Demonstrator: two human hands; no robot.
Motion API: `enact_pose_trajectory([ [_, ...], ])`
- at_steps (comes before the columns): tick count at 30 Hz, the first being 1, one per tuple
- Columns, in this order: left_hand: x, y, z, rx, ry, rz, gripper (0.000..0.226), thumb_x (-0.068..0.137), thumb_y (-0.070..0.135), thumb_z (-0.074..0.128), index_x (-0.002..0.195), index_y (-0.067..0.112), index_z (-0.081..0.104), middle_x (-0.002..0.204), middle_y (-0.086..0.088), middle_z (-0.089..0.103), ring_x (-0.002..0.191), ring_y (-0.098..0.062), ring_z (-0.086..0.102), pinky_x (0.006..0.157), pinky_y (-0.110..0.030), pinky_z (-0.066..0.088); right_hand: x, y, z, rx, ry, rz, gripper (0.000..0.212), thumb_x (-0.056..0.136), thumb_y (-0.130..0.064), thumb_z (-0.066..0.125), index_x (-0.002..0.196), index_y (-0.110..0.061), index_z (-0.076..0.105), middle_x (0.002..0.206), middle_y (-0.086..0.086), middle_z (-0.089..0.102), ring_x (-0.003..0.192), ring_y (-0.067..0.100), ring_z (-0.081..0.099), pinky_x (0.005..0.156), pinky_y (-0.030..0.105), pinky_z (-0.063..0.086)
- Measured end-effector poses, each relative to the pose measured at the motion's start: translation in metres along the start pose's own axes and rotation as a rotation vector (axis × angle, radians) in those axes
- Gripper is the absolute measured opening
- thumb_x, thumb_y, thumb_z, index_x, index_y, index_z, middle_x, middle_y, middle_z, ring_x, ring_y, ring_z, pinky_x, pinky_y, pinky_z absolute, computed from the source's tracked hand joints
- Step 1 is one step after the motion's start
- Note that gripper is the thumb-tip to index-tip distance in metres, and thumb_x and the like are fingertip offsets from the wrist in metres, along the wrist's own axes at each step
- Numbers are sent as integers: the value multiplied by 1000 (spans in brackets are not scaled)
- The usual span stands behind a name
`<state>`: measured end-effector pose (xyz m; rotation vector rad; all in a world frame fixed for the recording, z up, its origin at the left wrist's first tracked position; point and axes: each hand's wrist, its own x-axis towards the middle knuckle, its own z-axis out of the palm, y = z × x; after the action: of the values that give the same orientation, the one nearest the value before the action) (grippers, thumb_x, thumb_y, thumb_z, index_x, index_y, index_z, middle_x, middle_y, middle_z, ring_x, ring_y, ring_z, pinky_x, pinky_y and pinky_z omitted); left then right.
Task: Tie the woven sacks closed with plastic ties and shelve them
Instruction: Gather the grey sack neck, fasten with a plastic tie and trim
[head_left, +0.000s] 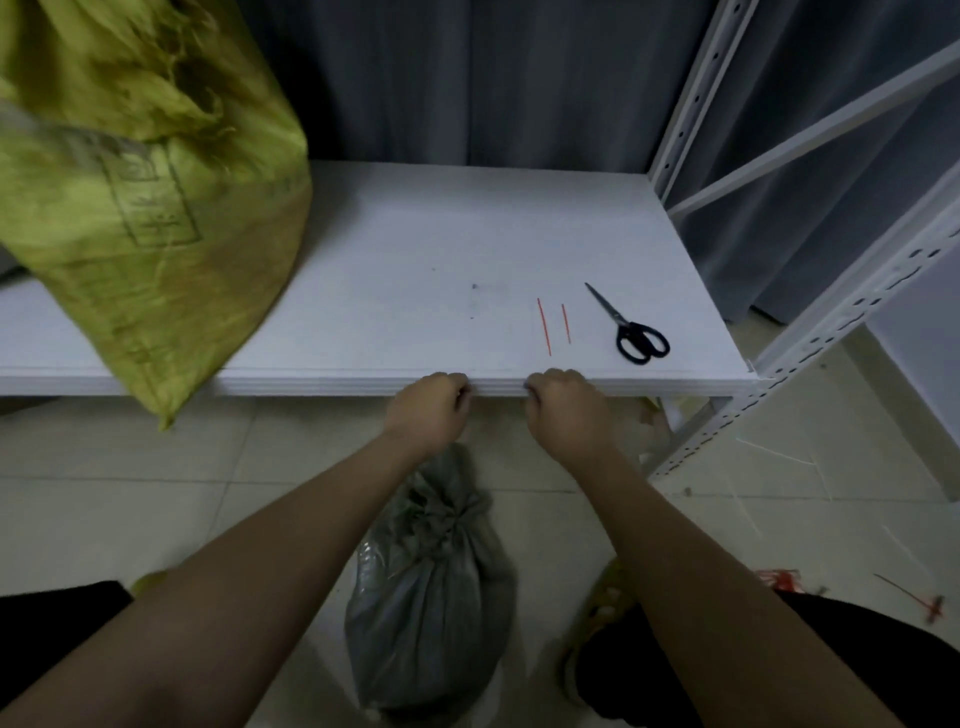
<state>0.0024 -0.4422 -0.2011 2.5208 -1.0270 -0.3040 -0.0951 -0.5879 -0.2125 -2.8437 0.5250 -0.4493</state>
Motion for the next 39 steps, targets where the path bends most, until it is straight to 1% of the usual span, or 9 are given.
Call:
enact_pose_trajectory([
  [4,-39,-40,14,26,-85,-108,23,94,29,45,96,14,62,100,-11,66,95,-32,61,73,-35,48,-45,-41,35,99,-353,75,29,89,-20,48,109,-10,66,106,13,65,98,33,61,78,35,51],
  [8,-73,-76,36,2,-245,-234,29,93,33,46,112,15,58,113,-15,61,99,-33,61,78,-35,49,-81,-57,81,328,-677,244,44,79,-37,60,121,-24,57,117,9,62,104,30,60,84,37,52],
  [11,-94,-96,51,80,-418,-303,47,93,32,48,134,12,39,129,-18,47,113,-37,54,90,-42,47,-104,-48,127,498,-823,369,97,62,-64,68,144,-41,21,143,0,43,125,25,49,101,40,45],
  [13,-103,-105,60,92,-466,-313,52,93,28,48,139,10,30,132,-20,42,114,-39,52,92,-44,46,-109,-56,121,492,-863,390,113,65,-56,72,149,-34,0,152,4,27,131,30,39,107,42,38],
  [17,-110,-116,73,-21,-490,-338,52,95,28,45,141,9,28,130,-23,44,113,-40,53,94,-45,44,-113,-58,137,416,-807,398,105,77,-48,70,151,-28,-1,155,12,16,133,40,32,109,47,32],
  [23,-111,-118,81,-274,-425,-329,47,98,41,38,135,12,38,131,-19,47,117,-35,51,96,-41,43,-112,-72,151,692,-556,622,43,82,-44,65,122,-29,58,117,1,65,107,22,61,95,36,49],
  [26,-110,-119,79,-367,-388,-389,52,96,50,33,135,15,40,135,-15,47,118,-32,52,98,-40,43,-104,-78,141,689,-454,675,36,85,-37,63,116,-17,62,105,6,68,99,26,62,79,28,47],
  [31,-111,-115,64,-542,-443,-357,84,75,70,47,142,21,32,142,-3,44,122,-22,52,102,-43,44,-99,-96,111,771,-390,600,26,83,-29,68,103,-12,67,98,8,71,93,22,65,76,30,50],
  [39,-129,-80,11,-665,-359,-175,66,78,28,69,135,18,39,129,0,55,112,-10,55,97,-27,45,-91,-128,43,997,-207,459,20,81,-13,72,81,-30,62,78,-19,64,67,-19,57,65,6,46],
])
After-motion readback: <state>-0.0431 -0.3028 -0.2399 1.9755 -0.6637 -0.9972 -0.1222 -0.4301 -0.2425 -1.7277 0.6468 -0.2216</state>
